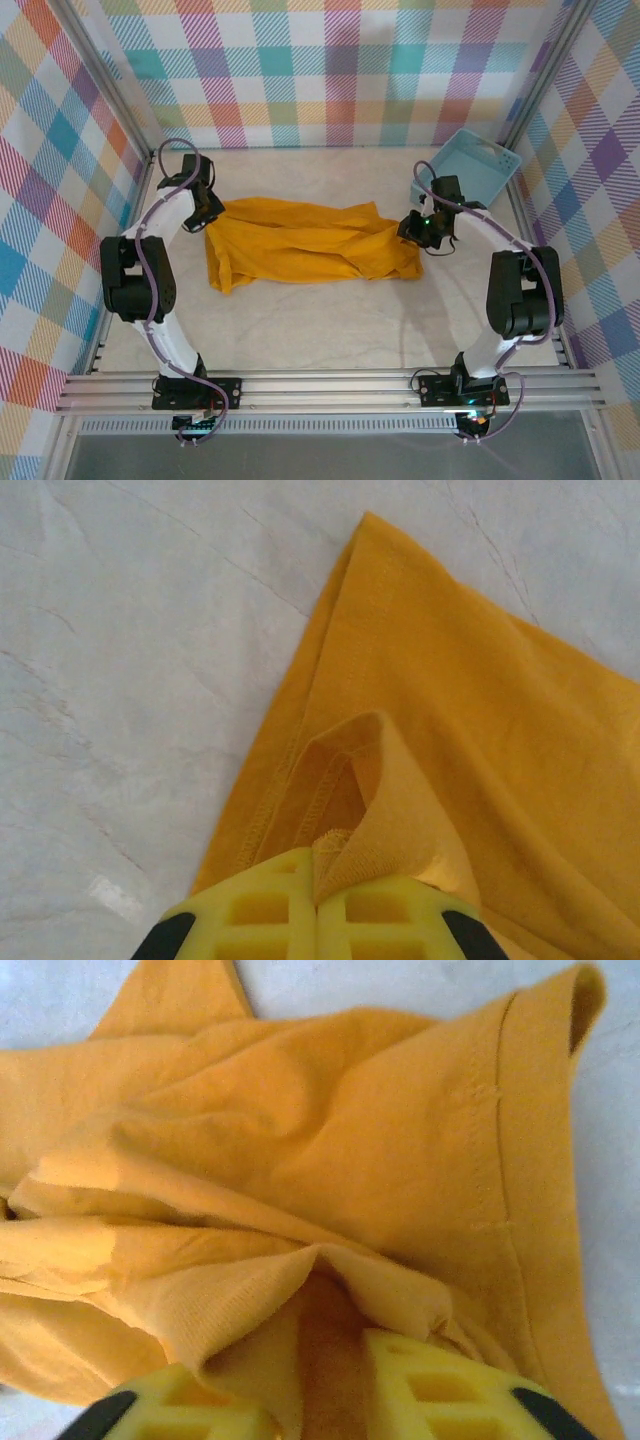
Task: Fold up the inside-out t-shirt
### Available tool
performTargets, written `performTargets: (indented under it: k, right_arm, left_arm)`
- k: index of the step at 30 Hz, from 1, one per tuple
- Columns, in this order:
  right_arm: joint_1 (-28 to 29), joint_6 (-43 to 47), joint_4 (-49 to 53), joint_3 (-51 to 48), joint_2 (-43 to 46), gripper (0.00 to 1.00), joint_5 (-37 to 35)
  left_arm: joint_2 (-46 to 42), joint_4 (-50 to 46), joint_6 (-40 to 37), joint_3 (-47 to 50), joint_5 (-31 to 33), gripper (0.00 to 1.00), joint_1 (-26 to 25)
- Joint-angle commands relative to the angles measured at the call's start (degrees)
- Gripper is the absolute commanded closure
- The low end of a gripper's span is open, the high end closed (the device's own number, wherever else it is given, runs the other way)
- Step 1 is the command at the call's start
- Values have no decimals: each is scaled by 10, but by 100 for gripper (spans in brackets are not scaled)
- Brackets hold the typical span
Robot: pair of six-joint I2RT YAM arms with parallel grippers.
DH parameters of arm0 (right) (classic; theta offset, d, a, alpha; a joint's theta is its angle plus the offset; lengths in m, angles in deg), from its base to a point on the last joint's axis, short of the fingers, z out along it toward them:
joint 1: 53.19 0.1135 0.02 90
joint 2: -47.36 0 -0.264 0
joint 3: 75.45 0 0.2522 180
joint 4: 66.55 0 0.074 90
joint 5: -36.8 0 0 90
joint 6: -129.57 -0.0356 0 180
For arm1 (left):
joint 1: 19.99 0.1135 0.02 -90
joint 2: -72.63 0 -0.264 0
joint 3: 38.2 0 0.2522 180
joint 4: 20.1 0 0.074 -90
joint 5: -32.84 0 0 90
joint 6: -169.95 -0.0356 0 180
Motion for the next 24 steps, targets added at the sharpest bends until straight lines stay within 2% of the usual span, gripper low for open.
performTargets:
  k: [1,8,13,16,24]
  right_arm:
    - [-1,29,-13,-14,30,66,-19]
    - [-1,67,-11,-36,43,59,-50]
    - [2,81,-22,-68,79,48,-35]
    - [13,90,-12,-81,102,41,-67]
    - [76,121,8,-75,93,37,-167]
  left_arm:
    - [8,0,-19,-9,-20,100,3]
    - [13,3,-21,-12,-28,100,3]
    - [20,-1,-21,-17,-32,100,3]
    - [21,2,-19,-15,-39,100,3]
    - [20,2,-20,-17,-44,100,3]
